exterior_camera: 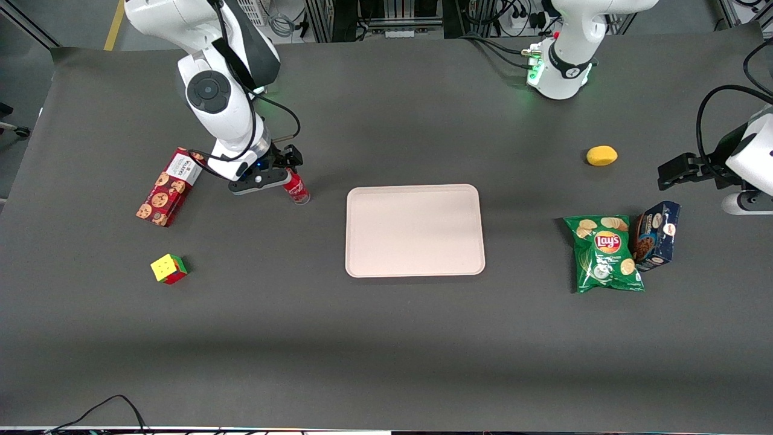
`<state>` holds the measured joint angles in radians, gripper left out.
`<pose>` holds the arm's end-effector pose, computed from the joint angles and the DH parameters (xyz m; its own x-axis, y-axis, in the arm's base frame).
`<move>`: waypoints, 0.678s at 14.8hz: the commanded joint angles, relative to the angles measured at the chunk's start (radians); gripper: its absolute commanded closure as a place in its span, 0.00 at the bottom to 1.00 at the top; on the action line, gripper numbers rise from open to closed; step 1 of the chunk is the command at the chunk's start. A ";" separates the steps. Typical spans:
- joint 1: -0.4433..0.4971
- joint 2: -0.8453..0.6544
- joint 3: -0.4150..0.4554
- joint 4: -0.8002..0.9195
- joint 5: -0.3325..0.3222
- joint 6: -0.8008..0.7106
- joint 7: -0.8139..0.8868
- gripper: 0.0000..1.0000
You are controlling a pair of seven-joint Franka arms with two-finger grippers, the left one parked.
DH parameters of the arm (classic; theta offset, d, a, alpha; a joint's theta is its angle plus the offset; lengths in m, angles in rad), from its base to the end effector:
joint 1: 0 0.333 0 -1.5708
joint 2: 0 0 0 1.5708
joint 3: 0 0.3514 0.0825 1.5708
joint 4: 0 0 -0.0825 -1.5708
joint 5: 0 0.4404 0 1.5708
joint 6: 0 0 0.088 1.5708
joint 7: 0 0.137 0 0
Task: Place coke bottle on tray
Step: 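Move the open right gripper over the red Coca-Cola bottle, then lower the right gripper and close it around the bottle's body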
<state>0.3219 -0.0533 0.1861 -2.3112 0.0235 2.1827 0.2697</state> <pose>0.4659 0.2608 0.3290 0.9725 0.2205 -0.0755 0.2220 -0.9750 0.0123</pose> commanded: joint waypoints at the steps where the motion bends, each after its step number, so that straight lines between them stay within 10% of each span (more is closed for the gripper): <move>1: 0.002 -0.040 0.018 -0.053 0.019 0.023 0.013 0.00; 10: 0.002 0.029 0.039 -0.045 0.013 0.028 0.003 0.00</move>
<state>0.3261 -0.0471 0.2218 -2.3586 0.0246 2.1903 0.2697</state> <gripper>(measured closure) 0.000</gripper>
